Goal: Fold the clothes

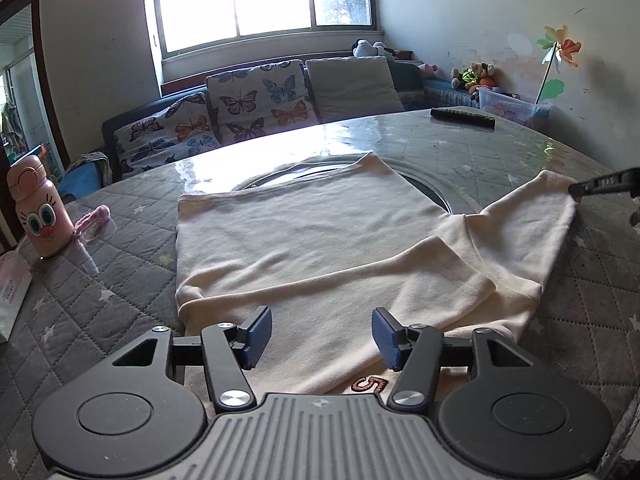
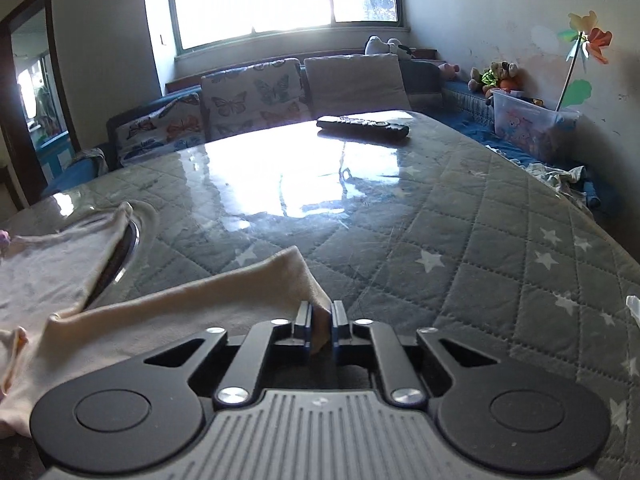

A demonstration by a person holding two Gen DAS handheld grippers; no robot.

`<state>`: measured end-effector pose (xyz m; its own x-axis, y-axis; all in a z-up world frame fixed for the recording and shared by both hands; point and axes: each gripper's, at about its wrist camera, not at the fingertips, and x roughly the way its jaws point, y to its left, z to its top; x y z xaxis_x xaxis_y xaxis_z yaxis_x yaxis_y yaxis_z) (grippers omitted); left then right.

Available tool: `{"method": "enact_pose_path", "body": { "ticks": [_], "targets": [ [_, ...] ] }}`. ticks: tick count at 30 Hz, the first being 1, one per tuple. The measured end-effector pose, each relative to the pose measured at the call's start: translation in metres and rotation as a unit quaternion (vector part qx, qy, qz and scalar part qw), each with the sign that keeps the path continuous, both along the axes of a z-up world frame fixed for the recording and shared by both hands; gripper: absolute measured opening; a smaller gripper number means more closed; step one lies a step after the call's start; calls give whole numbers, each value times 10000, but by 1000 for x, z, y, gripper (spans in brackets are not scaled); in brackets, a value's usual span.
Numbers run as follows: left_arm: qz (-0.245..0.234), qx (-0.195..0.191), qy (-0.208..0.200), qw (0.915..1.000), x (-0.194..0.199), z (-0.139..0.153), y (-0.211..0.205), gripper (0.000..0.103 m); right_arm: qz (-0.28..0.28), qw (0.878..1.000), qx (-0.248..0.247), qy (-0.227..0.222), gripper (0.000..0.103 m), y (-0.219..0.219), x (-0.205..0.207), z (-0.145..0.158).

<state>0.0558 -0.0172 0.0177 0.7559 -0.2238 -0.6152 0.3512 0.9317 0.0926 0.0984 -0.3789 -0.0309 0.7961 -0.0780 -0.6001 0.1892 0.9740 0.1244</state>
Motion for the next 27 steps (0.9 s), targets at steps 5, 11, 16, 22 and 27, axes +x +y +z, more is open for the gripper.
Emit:
{"method": "enact_pose_path", "body": {
  "ticks": [5, 11, 16, 22, 27],
  "targets": [
    [83, -32, -27, 10000, 0, -1, 6, 66, 374, 9981, 113, -470, 5, 12, -11, 43],
    [231, -186, -63, 9995, -4, -2, 21, 73, 1360, 9862, 117, -932, 4, 64, -11, 95],
    [352, -336, -141, 9987, -11, -2, 37, 81, 2286, 9666, 94, -1155, 4, 123, -1, 123],
    [515, -457, -279, 9972, -19, 1, 57, 96, 3119, 9434, 2, -1126, 4, 196, 22, 127],
    [617, -500, -335, 9963, -23, 1, 69, 103, 3640, 9267, -49, -930, 4, 252, 31, 114]
  ]
}}
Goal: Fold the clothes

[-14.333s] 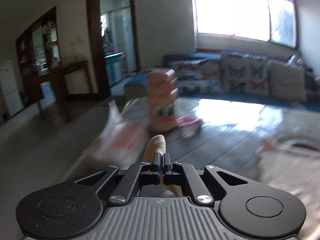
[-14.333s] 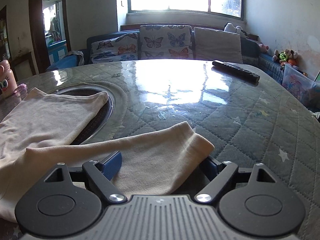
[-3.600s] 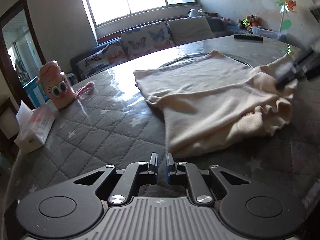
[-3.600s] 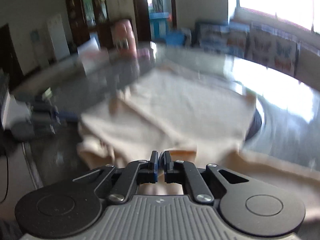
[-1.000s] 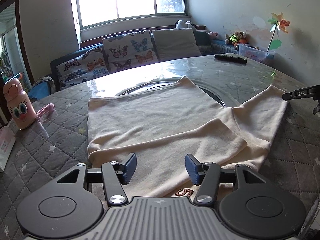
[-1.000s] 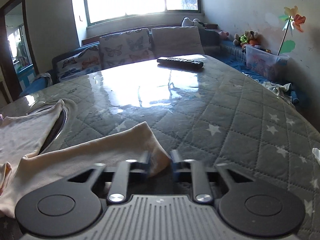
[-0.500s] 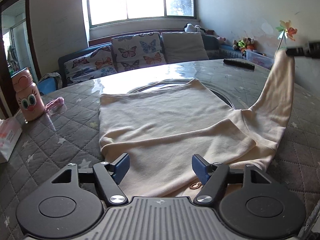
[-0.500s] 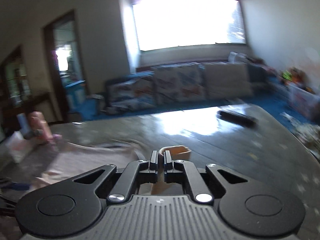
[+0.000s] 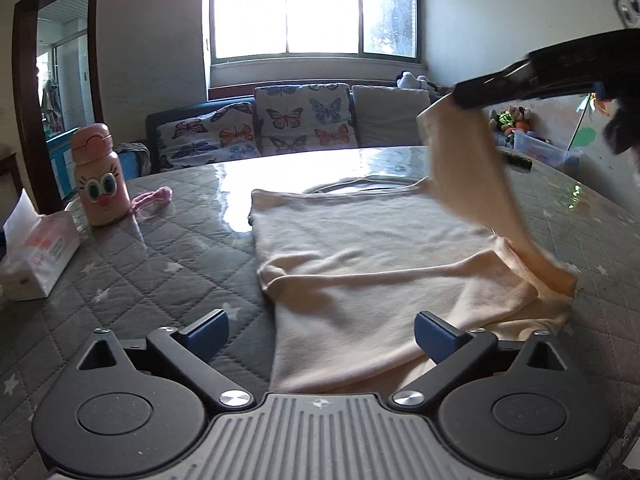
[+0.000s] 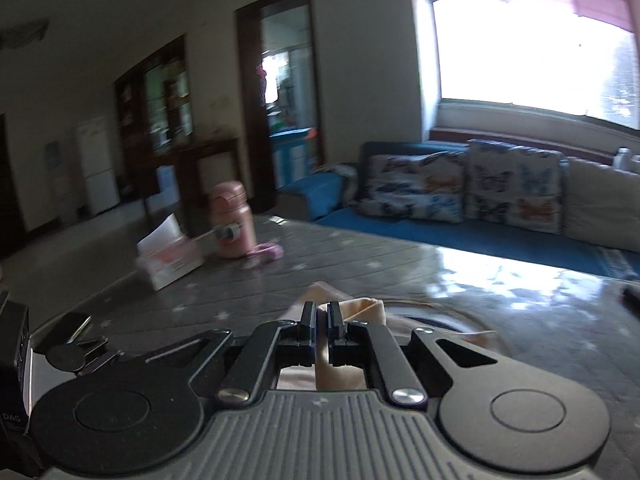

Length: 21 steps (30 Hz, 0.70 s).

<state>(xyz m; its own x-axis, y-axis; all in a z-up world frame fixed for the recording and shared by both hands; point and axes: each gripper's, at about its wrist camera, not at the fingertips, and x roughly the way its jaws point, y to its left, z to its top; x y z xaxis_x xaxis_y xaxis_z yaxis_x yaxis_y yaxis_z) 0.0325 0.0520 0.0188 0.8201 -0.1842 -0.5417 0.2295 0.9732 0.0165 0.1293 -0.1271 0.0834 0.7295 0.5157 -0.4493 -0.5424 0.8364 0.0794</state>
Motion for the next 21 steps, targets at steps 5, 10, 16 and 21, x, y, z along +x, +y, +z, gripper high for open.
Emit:
{"method": "enact_pose_path", "body": {
  "ticks": [5, 10, 16, 21],
  "targets": [
    [61, -18, 34, 10000, -1, -3, 5, 103, 435, 9986, -131, 284, 7, 42, -1, -21],
    [130, 14, 65, 9999, 2, -4, 7, 103, 568, 9976, -168, 347, 24, 42, -7, -24],
    [263, 16, 34, 9996, 12, -2, 2, 103, 326, 9968, -604, 413, 42, 12, -14, -28],
    [165, -39, 135, 9998, 24, -3, -11, 76, 59, 9910, -806, 1069, 48, -29, -22, -61]
  ]
}}
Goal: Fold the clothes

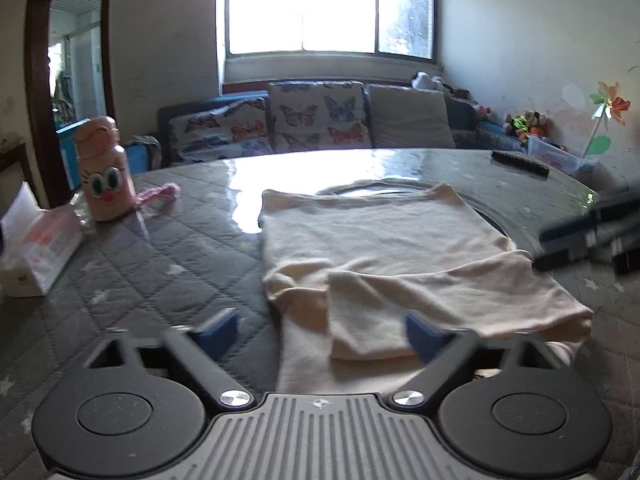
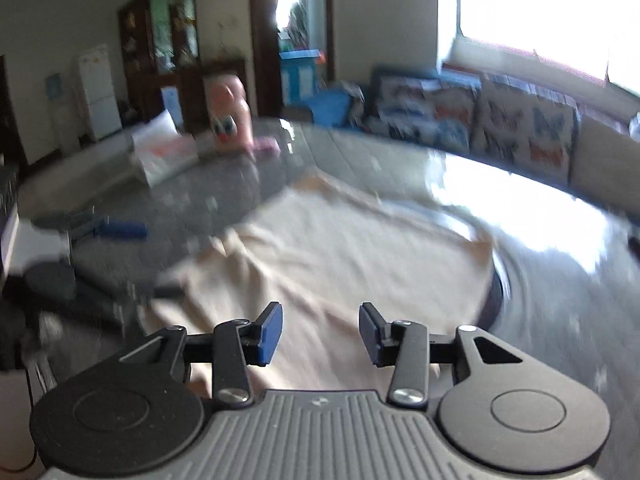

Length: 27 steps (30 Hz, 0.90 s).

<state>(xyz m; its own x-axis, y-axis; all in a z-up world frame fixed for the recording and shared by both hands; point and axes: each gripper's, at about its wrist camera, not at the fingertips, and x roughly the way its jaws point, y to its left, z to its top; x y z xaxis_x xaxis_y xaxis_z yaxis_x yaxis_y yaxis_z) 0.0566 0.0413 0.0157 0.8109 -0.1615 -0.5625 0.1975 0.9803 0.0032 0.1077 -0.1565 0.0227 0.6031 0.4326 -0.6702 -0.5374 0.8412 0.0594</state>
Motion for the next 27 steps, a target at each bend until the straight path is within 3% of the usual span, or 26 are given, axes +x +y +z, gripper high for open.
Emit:
{"method": "enact_pose_path", "body": {
  "ticks": [2, 4, 9, 12, 17, 19, 27],
  "targets": [
    [-87, 23, 85, 9999, 5, -2, -5, 60, -66, 9998, -36, 158, 48, -11, -5, -12],
    [-145, 41, 175, 9997, 9, -5, -10, 51, -100, 9997, -63, 211, 49, -19, -9, -22],
    [-96, 100, 345, 9993, 16, -10, -14, 49, -164, 9989, 116, 430, 49, -31, -8, -37],
    [-117, 121, 398, 9991, 18, -12, -16, 37, -139, 9988, 179, 438, 50, -33, -8, -40],
    [-62, 141, 409, 9990, 21, -12, -17, 8, -102, 9990, 245, 357, 53, -31, -3, -35],
    [2, 106, 413, 9991, 20, -9, -15, 2, -98, 9991, 237, 330, 53, -29, 0, -35],
    [47, -27, 181, 9998, 7, 16, -3, 3, -166, 9993, 302, 111, 53, -29, 11, -28]
  ]
}}
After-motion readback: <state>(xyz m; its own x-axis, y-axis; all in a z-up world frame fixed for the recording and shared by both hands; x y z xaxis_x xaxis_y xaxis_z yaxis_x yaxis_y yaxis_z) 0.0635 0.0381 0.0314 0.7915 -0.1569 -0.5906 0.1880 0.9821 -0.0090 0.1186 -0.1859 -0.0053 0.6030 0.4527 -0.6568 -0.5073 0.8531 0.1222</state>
